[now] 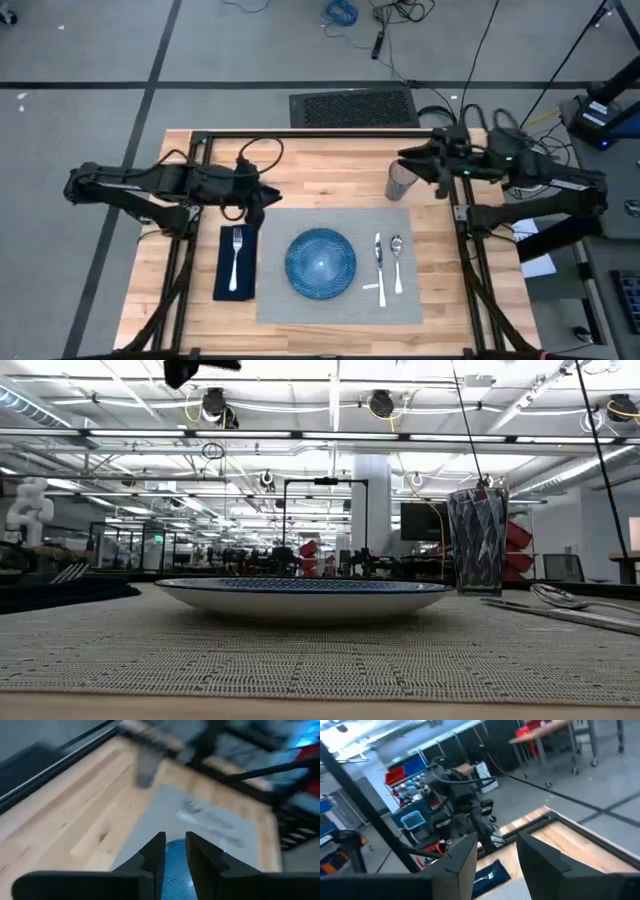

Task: Set table place
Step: Return to Home Position

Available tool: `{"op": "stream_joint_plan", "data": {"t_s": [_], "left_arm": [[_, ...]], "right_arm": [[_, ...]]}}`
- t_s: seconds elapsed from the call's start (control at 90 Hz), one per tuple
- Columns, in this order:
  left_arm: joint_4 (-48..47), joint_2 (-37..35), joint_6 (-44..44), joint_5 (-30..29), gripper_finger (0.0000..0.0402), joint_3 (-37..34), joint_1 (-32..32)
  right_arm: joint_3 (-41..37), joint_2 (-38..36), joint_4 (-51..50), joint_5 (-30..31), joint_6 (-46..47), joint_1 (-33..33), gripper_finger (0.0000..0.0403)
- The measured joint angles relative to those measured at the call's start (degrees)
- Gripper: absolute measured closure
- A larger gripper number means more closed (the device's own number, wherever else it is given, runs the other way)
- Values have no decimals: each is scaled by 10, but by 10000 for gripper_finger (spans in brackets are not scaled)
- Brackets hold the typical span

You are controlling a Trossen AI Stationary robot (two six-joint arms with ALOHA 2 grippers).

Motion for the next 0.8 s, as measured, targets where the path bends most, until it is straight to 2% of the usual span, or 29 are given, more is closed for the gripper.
{"op": "stream_joint_plan", "data": {"t_s": [0.133,0.2,0.389,0.7,0.8], "left_arm": [[132,-49,44,93,341,-73,0],[183,-74,40,114,341,-118,0],[197,-148,-24,115,341,-223,0],[255,-250,-32,97,341,-329,0],[262,-269,-36,72,341,-360,0]], "right_arm": [[0,-26,-2,-14,-27,23,275],[0,-35,-13,-14,-38,40,275],[-13,-57,-38,-8,-46,67,275],[-207,-147,157,-7,-23,69,275],[-240,-172,178,-7,-32,69,275]]}}
